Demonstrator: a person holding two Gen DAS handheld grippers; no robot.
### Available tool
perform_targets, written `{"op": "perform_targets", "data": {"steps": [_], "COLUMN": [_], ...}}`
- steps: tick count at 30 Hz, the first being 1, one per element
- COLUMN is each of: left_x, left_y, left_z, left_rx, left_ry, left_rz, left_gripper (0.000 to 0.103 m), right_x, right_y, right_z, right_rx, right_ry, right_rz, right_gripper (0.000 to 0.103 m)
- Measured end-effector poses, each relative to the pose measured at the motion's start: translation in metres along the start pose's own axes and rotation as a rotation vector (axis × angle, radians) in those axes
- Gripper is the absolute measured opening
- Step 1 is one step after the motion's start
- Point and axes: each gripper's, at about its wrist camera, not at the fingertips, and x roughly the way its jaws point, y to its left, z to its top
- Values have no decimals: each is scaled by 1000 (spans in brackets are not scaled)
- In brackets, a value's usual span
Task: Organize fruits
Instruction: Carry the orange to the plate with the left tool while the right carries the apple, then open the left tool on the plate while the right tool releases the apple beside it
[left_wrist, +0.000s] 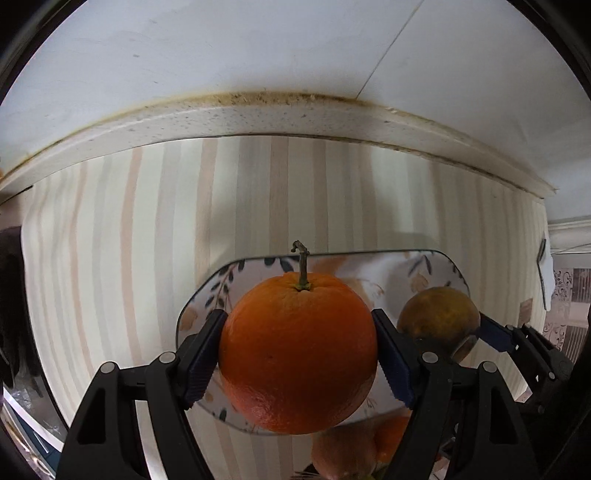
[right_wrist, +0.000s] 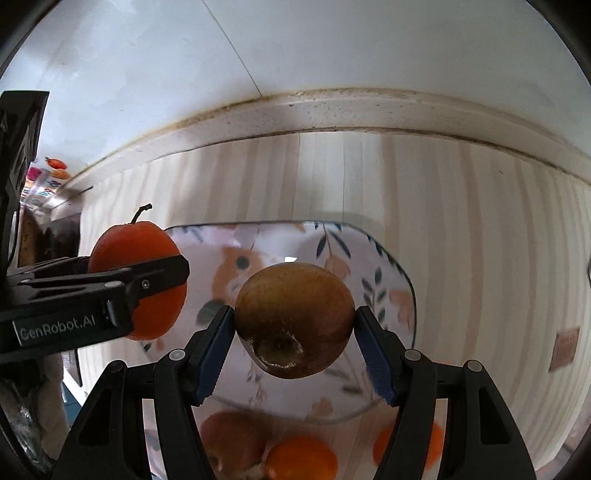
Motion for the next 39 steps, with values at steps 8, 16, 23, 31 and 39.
{"op": "perform_targets", "data": {"steps": [8,16,23,31,39], "left_x": [29,49,43,1,-27], "left_y": [1,4,5,-4,12], "left_z": [8,17,21,13,-38], "left_rx": [-47,-92,-89,-55,-52], "left_ry": [98,124,106,6,-80], "left_rz": [-38,-28,-58,13,84], "left_gripper": [76,76,83,85,85], "right_x": [28,29,23,-6,-32], "right_y": [5,2,3,2,1], "right_z": [13,20,23,8,-37], "right_rx": [-58,-29,-6,18,24], "right_ry": [82,101,97,66,39], "right_rz": [-22,-2,13,0,-48], "right_gripper": [70,72,91,92,92]}}
